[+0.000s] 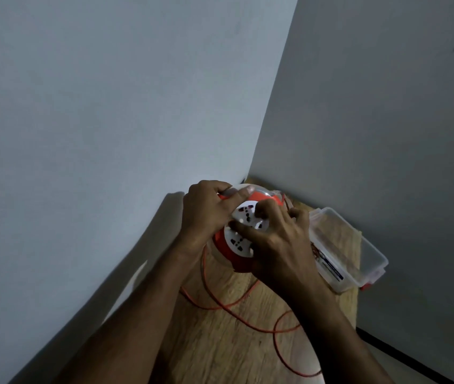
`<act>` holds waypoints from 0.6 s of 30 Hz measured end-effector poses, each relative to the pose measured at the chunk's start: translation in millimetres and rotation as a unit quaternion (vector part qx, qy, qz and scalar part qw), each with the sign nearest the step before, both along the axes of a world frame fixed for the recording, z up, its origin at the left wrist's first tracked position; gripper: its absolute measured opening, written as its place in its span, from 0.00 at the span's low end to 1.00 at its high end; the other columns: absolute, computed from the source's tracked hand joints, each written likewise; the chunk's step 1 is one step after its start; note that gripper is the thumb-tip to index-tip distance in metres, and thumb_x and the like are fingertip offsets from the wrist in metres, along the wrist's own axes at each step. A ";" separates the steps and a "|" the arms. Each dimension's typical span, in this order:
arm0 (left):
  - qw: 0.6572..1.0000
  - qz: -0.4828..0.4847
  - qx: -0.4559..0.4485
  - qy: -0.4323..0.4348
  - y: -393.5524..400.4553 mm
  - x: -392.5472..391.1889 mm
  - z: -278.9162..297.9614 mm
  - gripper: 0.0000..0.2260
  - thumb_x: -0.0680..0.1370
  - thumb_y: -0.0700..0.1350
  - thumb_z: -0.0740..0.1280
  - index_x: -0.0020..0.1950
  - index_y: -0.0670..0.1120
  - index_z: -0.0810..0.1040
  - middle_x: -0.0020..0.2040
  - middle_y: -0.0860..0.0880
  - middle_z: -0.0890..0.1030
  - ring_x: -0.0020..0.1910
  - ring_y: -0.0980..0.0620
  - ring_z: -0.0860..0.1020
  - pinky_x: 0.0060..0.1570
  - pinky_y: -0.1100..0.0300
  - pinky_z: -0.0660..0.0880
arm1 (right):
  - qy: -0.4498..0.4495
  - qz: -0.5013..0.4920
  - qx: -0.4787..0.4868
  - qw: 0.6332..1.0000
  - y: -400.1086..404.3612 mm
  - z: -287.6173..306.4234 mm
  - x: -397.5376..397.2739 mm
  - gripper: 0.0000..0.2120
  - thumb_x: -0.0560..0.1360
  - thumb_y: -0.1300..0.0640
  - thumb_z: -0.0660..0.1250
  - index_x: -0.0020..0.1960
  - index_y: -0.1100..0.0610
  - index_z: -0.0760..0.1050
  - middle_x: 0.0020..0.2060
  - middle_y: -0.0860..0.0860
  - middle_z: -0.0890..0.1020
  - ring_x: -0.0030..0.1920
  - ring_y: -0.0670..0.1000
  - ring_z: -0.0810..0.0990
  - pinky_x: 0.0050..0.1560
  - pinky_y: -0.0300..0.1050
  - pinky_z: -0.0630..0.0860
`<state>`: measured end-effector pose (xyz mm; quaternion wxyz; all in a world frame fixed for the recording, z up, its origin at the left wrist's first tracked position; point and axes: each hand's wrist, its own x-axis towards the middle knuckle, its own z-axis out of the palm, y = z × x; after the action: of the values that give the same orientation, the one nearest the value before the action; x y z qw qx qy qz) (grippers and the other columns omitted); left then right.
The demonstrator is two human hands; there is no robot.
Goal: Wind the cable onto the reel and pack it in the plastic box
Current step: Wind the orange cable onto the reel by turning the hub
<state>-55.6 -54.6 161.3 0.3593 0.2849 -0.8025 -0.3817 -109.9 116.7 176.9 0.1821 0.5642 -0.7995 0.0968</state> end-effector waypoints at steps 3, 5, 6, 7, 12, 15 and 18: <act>1.000 0.004 -0.004 0.002 0.5 2.2 0.5 0.27 0.71 0.72 0.66 0.40 0.49 0.86 0.35 0.57 0.84 0.39 0.61 0.81 0.42 0.53 0.82 | -0.036 -0.028 -0.053 0.998 -4.3 -1.3 4.7 0.32 0.61 0.43 0.78 0.65 0.49 0.80 0.59 0.58 0.77 0.56 0.59 0.78 0.53 0.58 0.77; 1.000 0.003 -0.008 -0.002 1.1 3.2 2.4 0.27 0.71 0.72 0.66 0.40 0.49 0.86 0.35 0.57 0.85 0.36 0.59 0.82 0.42 0.53 0.82 | -0.081 -0.069 -0.108 0.988 -8.9 -1.4 13.1 0.31 0.62 0.44 0.79 0.62 0.52 0.81 0.56 0.57 0.80 0.52 0.59 0.80 0.48 0.54 0.81; 1.000 0.005 -0.008 0.000 1.6 3.2 3.9 0.27 0.70 0.73 0.66 0.40 0.49 0.86 0.35 0.56 0.85 0.36 0.58 0.82 0.43 0.53 0.82 | -0.103 -0.097 -0.134 0.981 -12.2 -1.0 17.0 0.30 0.63 0.44 0.80 0.62 0.53 0.82 0.55 0.57 0.81 0.49 0.58 0.82 0.46 0.50 0.82; 1.000 0.007 -0.007 0.003 2.3 3.0 5.5 0.28 0.70 0.73 0.65 0.40 0.48 0.86 0.36 0.56 0.85 0.36 0.58 0.82 0.43 0.52 0.82 | -0.126 -0.121 -0.158 0.972 -15.9 -0.7 20.8 0.30 0.64 0.43 0.79 0.61 0.55 0.81 0.54 0.56 0.83 0.48 0.57 0.83 0.44 0.43 0.80; 1.000 0.003 0.020 0.012 9.3 3.4 7.3 0.27 0.70 0.73 0.65 0.40 0.50 0.86 0.33 0.60 0.82 0.35 0.59 0.82 0.39 0.61 0.79 | -0.272 -0.205 -0.253 0.906 -28.4 4.7 35.2 0.28 0.71 0.40 0.74 0.61 0.58 0.73 0.53 0.54 0.83 0.49 0.53 0.83 0.39 0.24 0.65; 1.000 -0.003 0.026 0.017 1.4 5.8 5.3 0.25 0.72 0.71 0.67 0.37 0.48 0.85 0.33 0.55 0.84 0.35 0.55 0.82 0.41 0.58 0.80 | -0.148 -0.151 -0.247 0.946 -24.1 8.0 45.1 0.18 0.73 0.48 0.76 0.52 0.58 0.75 0.47 0.55 0.84 0.43 0.55 0.83 0.37 0.33 0.69; 1.000 -0.009 0.019 0.011 -8.2 10.3 4.0 0.27 0.73 0.71 0.66 0.37 0.47 0.84 0.32 0.52 0.84 0.35 0.55 0.82 0.40 0.59 0.80 | -0.028 -0.038 -0.180 0.983 -10.9 9.4 41.5 0.18 0.67 0.55 0.80 0.54 0.57 0.79 0.51 0.56 0.83 0.51 0.58 0.82 0.50 0.54 0.78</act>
<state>-45.3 -62.9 165.4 0.3593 0.2805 -0.7938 -0.4026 -68.4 105.8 186.3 0.2618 0.4881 -0.7948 0.2478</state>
